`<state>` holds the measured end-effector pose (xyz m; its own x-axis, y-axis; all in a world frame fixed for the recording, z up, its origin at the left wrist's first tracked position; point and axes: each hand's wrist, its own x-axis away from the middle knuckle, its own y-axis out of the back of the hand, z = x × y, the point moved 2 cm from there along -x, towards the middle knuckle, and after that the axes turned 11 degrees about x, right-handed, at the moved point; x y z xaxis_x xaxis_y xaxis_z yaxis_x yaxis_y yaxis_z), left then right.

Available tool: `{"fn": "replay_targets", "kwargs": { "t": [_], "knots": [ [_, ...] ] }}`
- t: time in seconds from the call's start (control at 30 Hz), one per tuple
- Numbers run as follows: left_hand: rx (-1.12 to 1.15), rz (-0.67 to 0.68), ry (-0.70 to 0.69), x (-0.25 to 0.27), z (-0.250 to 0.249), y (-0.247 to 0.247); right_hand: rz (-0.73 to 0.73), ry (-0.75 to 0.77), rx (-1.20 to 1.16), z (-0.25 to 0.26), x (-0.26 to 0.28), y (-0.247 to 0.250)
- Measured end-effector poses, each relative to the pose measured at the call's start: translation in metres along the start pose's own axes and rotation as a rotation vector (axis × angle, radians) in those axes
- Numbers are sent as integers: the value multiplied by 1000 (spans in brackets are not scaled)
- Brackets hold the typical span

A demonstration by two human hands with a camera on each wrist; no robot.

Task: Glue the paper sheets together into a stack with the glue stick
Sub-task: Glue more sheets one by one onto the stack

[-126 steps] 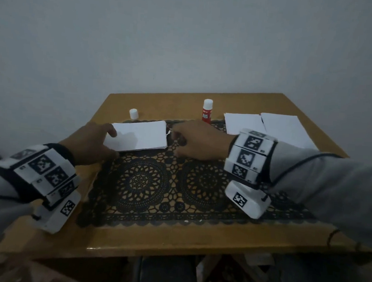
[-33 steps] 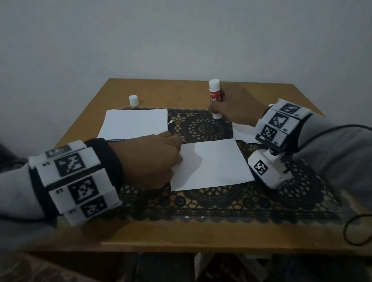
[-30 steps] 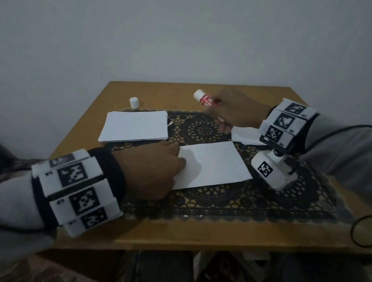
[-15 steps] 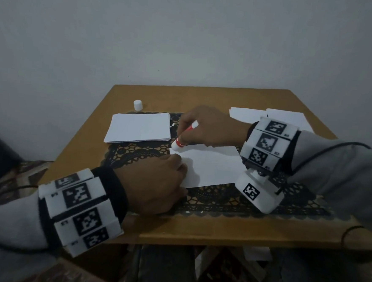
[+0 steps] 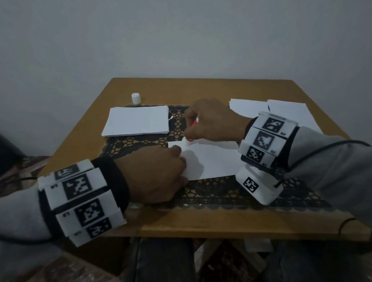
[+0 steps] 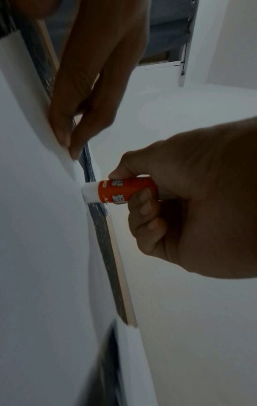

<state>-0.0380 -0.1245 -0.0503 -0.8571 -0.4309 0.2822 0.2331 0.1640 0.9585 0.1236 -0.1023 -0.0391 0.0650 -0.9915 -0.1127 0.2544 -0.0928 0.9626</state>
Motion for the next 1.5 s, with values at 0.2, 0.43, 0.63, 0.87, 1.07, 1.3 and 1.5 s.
{"fn": "replay_targets", "kwargs": {
  "t": [0.2,0.43,0.63,0.87,1.07,1.3,1.5],
  "knots": [
    [28,-33,-19,-9,2,6,18,-67,2,-28,17,12],
    [51,-37,-116,-30,2,20,37,-112,64,-48,30,22],
    [27,-84,-123,-39,-1,22,35,-156,152,-60,40,31],
    [82,-19,-100,-42,-4,20,-11,-212,226,-62,49,49],
    [86,19,-104,-48,-8,22,-34,-149,113,-50,52,44],
    [72,27,-106,-49,-9,22,14,-178,88,-49,45,27],
    [62,24,-100,-50,-10,23,96,-145,98,-46,51,30]
  ]
}}
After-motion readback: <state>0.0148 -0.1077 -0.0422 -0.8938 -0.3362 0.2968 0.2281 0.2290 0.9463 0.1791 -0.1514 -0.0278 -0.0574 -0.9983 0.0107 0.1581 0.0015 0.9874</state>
